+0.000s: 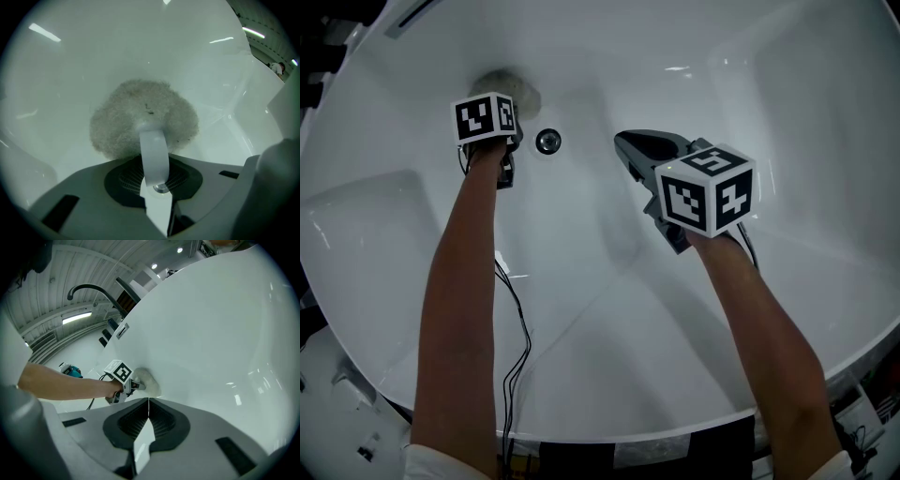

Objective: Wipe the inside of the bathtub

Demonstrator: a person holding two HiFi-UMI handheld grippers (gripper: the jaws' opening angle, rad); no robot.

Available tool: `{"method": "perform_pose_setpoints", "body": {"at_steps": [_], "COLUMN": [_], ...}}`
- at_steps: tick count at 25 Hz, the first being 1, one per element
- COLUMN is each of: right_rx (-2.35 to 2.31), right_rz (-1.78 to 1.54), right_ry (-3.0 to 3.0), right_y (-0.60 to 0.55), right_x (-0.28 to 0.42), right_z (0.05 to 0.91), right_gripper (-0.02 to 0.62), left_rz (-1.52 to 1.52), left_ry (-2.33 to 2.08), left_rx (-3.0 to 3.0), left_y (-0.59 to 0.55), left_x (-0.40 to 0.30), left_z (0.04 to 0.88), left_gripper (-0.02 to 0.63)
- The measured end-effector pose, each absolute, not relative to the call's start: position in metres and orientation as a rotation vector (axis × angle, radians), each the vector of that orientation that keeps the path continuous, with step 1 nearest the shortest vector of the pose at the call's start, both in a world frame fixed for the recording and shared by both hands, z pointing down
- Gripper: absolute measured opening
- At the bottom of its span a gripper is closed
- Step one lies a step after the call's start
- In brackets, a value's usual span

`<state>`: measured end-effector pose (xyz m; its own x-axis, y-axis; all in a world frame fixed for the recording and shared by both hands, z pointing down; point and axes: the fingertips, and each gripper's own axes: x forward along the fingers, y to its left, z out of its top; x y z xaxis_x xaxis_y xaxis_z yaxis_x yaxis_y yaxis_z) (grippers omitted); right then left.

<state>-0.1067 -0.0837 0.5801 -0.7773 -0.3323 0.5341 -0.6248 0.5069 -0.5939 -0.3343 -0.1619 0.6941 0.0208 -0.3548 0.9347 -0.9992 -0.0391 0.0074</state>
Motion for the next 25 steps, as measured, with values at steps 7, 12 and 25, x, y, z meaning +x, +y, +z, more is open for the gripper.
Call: {"method": "perform_pose_setpoints", "body": {"at_steps": [7,12,25], "right_rx": [0.825,0.858,0.908], "right_rz": [1.166,1.178,1.217], "right_ry": [-2.404,-2.399,-2.386], "right_y": [-0.096,-0.108,-0.133], "right_x": [-0.063,-0.024,0.042], "right_z": [0.573,0.564,0.571], "right_gripper": [0.02,0.02,0.02], "left_rz": [1.041,1.057,1.075], "left_ry": [-1.426,-1.416,-1.36], "left_rx": [1.513,1.525,1.589], "left_y": [-0.177,-0.188,-0.222], "left_x": [-0.287,-0.25,-0.164], "left_z": [0.691,0.682,0.687], "left_gripper": [0.097,0.096,0.097]}}
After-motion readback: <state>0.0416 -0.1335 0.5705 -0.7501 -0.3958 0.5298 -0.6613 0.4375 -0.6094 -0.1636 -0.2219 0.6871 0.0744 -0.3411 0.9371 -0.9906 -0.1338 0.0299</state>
